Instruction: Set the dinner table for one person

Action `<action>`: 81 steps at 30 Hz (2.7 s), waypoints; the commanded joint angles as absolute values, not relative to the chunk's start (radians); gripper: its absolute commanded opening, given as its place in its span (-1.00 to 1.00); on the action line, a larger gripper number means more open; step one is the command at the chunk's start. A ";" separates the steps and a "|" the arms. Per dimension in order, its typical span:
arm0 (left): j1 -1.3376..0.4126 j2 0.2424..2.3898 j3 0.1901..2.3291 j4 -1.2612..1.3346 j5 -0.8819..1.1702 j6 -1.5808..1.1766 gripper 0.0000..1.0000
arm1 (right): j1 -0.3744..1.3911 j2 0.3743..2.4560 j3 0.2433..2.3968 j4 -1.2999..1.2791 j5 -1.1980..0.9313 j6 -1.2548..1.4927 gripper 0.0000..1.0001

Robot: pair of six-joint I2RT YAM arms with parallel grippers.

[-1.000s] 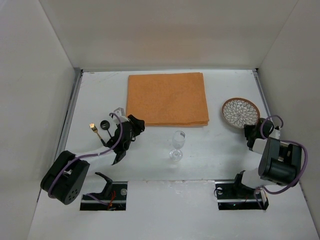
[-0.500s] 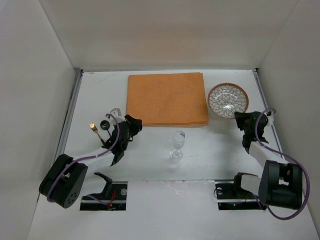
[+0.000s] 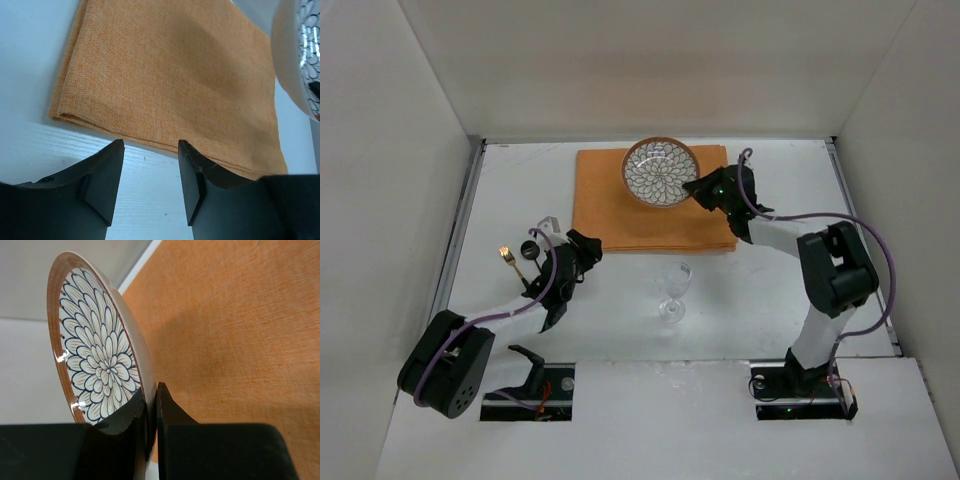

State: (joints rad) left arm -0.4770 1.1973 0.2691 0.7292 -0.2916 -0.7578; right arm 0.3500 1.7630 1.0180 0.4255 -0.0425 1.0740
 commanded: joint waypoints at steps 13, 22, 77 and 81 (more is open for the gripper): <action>-0.467 1.178 0.252 0.787 -0.304 -0.756 -0.10 | 0.427 2.034 1.376 0.388 0.015 1.115 -0.95; -0.466 1.189 0.256 0.784 -0.288 -0.767 -0.10 | 0.453 2.060 1.341 0.351 0.044 1.150 -0.41; -0.504 1.151 0.255 0.775 -0.318 -0.759 -0.09 | 1.010 1.147 1.292 -0.799 0.242 0.282 0.09; -0.504 1.144 0.252 0.775 -0.324 -0.756 -0.08 | 1.010 1.167 1.275 -0.811 0.227 0.282 0.05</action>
